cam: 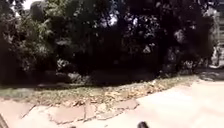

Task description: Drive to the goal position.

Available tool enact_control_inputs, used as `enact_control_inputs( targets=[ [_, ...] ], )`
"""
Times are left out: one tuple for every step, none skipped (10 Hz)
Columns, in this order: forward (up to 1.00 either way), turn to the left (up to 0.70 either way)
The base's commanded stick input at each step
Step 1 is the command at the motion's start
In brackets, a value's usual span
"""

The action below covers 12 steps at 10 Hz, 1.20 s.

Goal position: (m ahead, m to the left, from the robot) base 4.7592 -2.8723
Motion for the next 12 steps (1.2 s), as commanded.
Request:
enact_control_inputs(
  targets=[
    [0.00, -0.50],
    [0.00, -0.50],
    [0.00, -0.50],
    [0.00, -0.50],
    [0.00, -0.50],
    [0.00, -0.50],
    [0.00, -0.50],
    [0.00, -0.50],
    [0.00, -0.50],
    [0.00, -0.50],
    [0.00, -0.50],
    [0.00, -0.50]
  ],
)
